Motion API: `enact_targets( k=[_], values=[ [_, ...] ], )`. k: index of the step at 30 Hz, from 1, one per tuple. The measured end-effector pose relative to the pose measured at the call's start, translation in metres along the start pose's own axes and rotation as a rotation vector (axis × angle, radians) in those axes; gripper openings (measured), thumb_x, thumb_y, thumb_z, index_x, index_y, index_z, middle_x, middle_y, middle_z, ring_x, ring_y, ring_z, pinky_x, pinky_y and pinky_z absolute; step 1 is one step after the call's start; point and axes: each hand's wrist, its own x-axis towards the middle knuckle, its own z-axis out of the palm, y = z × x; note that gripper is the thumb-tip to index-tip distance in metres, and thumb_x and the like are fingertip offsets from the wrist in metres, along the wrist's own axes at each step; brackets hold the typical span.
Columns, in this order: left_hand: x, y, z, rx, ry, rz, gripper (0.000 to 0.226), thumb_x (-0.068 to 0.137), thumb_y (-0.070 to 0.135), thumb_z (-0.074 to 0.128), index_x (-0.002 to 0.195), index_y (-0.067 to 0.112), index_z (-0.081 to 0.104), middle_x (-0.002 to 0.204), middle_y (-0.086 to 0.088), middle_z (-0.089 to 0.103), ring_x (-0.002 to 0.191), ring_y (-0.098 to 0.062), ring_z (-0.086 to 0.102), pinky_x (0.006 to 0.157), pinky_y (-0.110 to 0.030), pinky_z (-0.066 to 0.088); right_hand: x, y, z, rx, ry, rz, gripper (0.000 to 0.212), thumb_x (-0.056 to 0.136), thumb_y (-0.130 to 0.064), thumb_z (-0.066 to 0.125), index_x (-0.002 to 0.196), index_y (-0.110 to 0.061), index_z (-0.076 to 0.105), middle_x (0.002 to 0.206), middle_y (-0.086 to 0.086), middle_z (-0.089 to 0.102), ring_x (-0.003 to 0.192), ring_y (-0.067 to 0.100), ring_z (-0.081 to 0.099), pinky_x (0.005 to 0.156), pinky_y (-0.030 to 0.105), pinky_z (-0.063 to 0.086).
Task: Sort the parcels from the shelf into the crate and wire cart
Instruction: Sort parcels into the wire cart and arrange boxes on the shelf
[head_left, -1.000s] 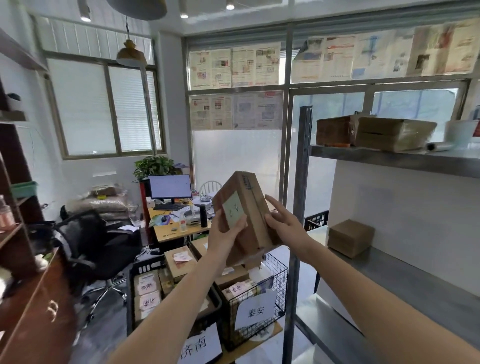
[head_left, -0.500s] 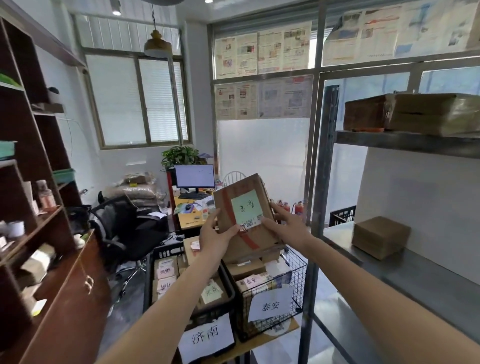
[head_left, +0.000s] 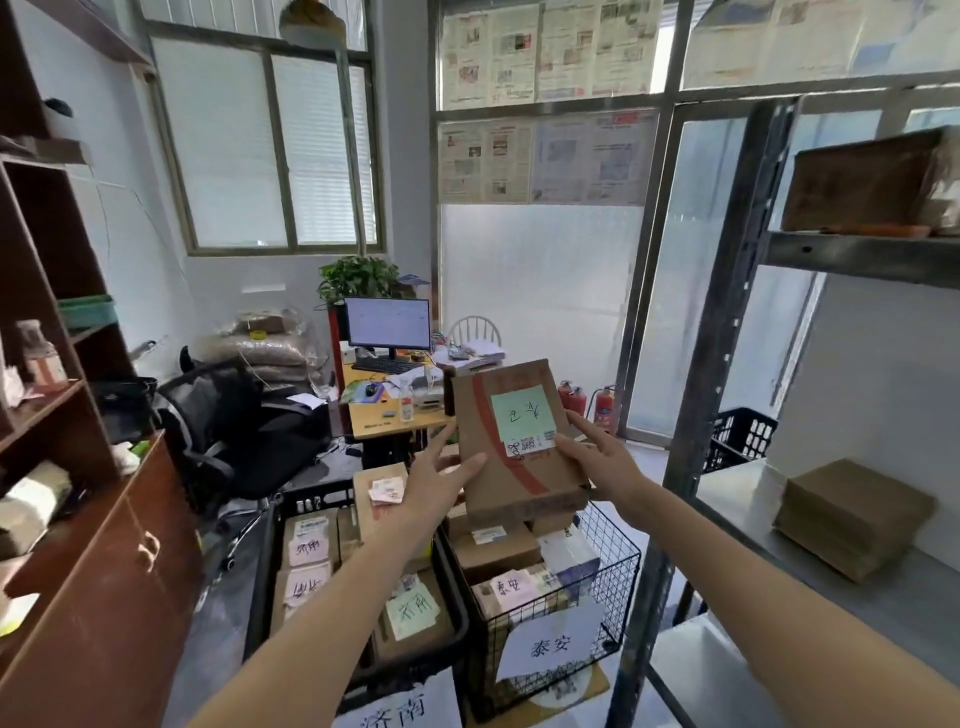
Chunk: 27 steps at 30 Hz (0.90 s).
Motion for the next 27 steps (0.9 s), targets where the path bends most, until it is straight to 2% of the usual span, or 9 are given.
enact_targets(
  k=[4,7,10,13,15,17,20,23,27],
  values=[
    [0.053,-0.026,0.002,-0.026,-0.049,-0.035,0.067,0.088,0.032,0.079,0.143,0.046,0.043,0.124,-0.001,0.067,0.114,-0.018,0.065,0.082,-0.031,0.059,0.057,0.026,0.001,0.009,-0.013,0.085,0.039,0.102,-0.032,0.060,0.133,-0.051,0.046,0.109,-0.001,0.072,0.098,0.017,0.070,0.078,0.040,0.061],
    [0.085,-0.052,0.004,-0.038,-0.061,-0.063,0.070,0.086,0.031,0.081,0.145,0.045,0.045,0.125,-0.002,0.068,0.114,-0.020,0.066,0.087,-0.038,0.061,0.089,0.046,0.002,-0.009,-0.010,0.130,0.043,0.103,-0.032,0.058,0.140,-0.050,0.043,0.115,0.002,0.072,0.100,0.018,0.071,0.071,0.034,0.061],
    [0.109,-0.072,0.008,-0.029,-0.069,-0.078,0.068,0.087,0.029,0.080,0.144,0.043,0.045,0.126,-0.002,0.066,0.114,-0.020,0.066,0.083,-0.033,0.061,0.118,0.068,0.001,-0.021,-0.004,0.156,0.046,0.103,-0.033,0.059,0.145,-0.046,0.045,0.118,0.003,0.072,0.097,0.017,0.072,0.063,0.027,0.059],
    [0.123,-0.092,0.011,0.006,-0.067,-0.131,0.067,0.087,0.035,0.079,0.144,0.044,0.044,0.126,-0.004,0.067,0.112,-0.019,0.067,0.082,-0.033,0.061,0.137,0.089,-0.002,-0.022,-0.007,0.212,0.051,0.100,-0.036,0.064,0.146,-0.046,0.044,0.120,0.000,0.071,0.096,0.016,0.073,0.066,0.032,0.061],
    [0.132,-0.103,0.012,0.076,-0.070,-0.136,0.063,0.081,0.055,0.078,0.137,0.051,0.048,0.132,-0.002,0.064,0.116,-0.018,0.064,0.092,-0.039,0.059,0.149,0.104,-0.007,-0.020,-0.009,0.224,0.048,0.100,-0.035,0.065,0.143,-0.047,0.047,0.119,-0.001,0.073,0.097,0.019,0.074,0.078,0.040,0.064],
    [0.141,-0.115,0.012,0.186,-0.062,-0.132,0.064,0.077,0.068,0.072,0.135,0.052,0.052,0.135,0.002,0.062,0.121,-0.016,0.060,0.101,-0.040,0.053,0.158,0.120,-0.014,-0.031,-0.029,0.233,0.046,0.100,-0.030,0.064,0.140,-0.047,0.048,0.113,-0.001,0.075,0.094,0.019,0.076,0.081,0.041,0.063],
    [0.144,-0.132,0.009,0.361,-0.040,-0.132,0.053,0.094,0.049,0.067,0.143,0.037,0.050,0.126,0.002,0.063,0.113,-0.012,0.058,0.094,-0.031,0.045,0.166,0.150,-0.021,-0.062,-0.068,0.274,0.048,0.100,-0.028,0.064,0.144,-0.040,0.047,0.111,0.000,0.074,0.091,0.017,0.076,0.074,0.034,0.063],
    [0.142,-0.160,0.000,0.528,-0.033,-0.158,0.052,0.096,0.043,0.066,0.144,0.034,0.050,0.126,-0.002,0.063,0.117,-0.019,0.060,0.099,-0.037,0.049,0.168,0.182,-0.024,-0.033,-0.115,0.323,0.048,0.101,-0.021,0.063,0.144,-0.035,0.047,0.111,0.003,0.072,0.092,0.017,0.074,0.067,0.029,0.062],
    [0.132,-0.195,-0.007,0.755,-0.055,-0.186,0.054,0.096,0.047,0.064,0.147,0.035,0.049,0.147,0.007,0.052,0.136,-0.016,0.048,0.109,-0.038,0.043,0.172,0.228,-0.023,-0.027,-0.213,0.378,0.054,0.101,-0.016,0.062,0.149,-0.030,0.043,0.108,-0.002,0.076,0.093,0.013,0.074,0.070,0.028,0.060]
  ],
)
